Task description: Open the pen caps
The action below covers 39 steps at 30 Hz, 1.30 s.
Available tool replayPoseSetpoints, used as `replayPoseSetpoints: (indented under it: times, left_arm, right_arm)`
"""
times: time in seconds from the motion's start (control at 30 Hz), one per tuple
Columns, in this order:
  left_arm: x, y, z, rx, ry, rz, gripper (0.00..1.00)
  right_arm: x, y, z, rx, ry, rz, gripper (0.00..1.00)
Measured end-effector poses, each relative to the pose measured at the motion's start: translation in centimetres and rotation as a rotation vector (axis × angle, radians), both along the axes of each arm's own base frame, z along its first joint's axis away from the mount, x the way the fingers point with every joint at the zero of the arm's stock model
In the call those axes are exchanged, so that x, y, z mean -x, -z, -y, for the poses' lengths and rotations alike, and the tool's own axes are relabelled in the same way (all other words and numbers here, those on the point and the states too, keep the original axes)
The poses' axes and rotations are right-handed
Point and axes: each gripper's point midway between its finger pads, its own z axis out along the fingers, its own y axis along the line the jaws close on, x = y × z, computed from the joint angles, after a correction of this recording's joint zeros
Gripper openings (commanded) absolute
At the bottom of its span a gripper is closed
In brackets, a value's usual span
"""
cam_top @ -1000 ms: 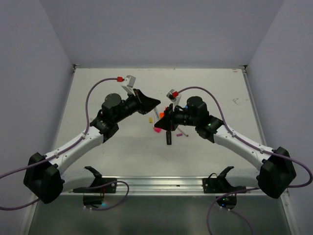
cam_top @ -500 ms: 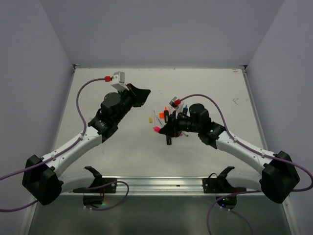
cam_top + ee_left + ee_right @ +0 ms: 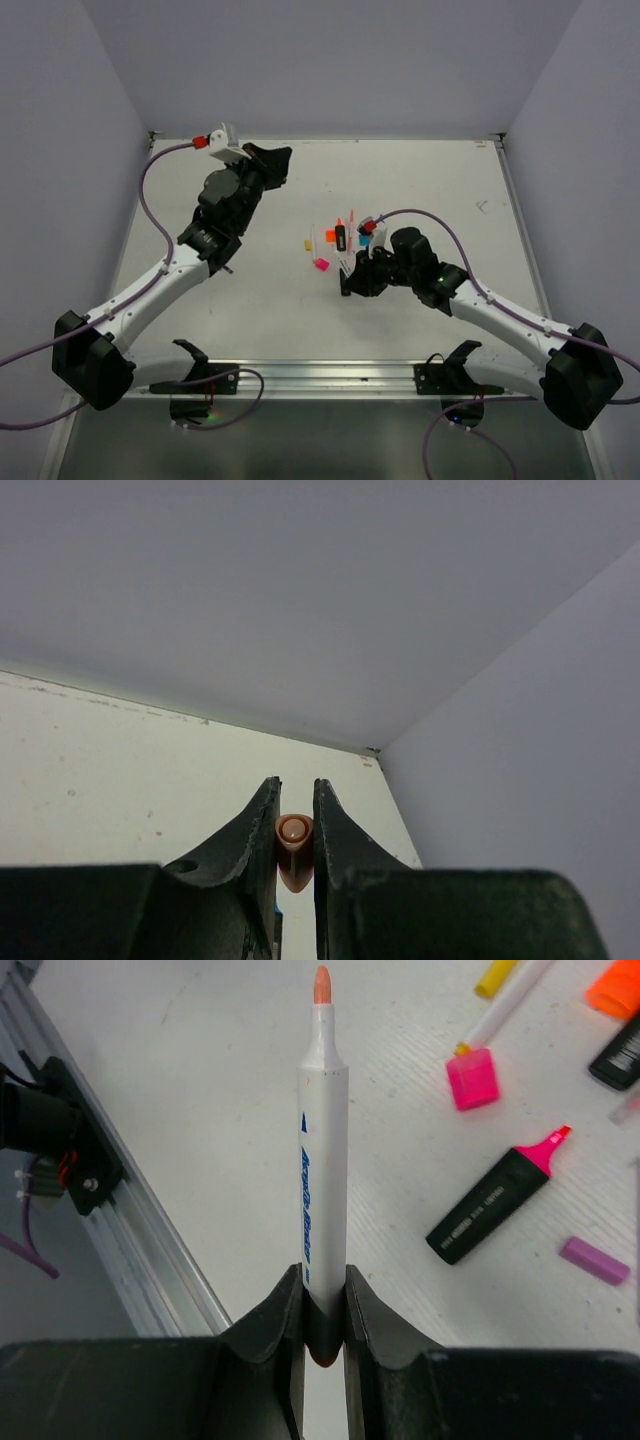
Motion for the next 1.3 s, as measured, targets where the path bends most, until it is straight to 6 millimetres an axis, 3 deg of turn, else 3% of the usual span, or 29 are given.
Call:
replayPoseSetpoints:
  times: [0.1,0.2,0.47,0.57,0.8,0.9,1.13,1.3]
  left_arm:
    - [-0.4,2.1,2.3,-0.06,0.1,-0.061,0.0]
    - [-0.4,6.1,4.7,-0.12,0.208,-0.162,0.0]
    - [2.5,21.1,11.6,-0.244,0.5,-0.57,0.02]
    - [4.1,24.5,14.3,-0.275,0.582,-0.678,0.03]
    - [5.4,26.2,20.9,-0.275,0.703,-0.726,0.07]
    - [5.6,27.3,22.6,-0.271,0.724,-0.753,0.08]
    - [5.9,31.8,23.2,-0.293,0.713,-0.859,0.13]
    - [6.0,33.2,23.0,-0.308,0.702,-0.892,0.19]
  right_arm:
    - [-0.9,0.7,1.3,0.054,0.081,0.003,0.0]
    - [-2.2,2.0,3.4,0.124,0.195,-0.025,0.0]
    - [-5.9,5.2,9.8,0.267,0.473,-0.155,0.0]
    - [-6.9,6.0,10.7,0.315,0.504,-0.195,0.0]
    - [-8.5,7.5,12.2,0.363,0.557,-0.257,0.0]
    - [-8.7,8.6,12.7,0.388,0.565,-0.291,0.0]
    - [-9.1,10.6,13.2,0.432,0.57,-0.353,0.0]
    - [-9.6,11.3,13.2,0.444,0.569,-0.378,0.06]
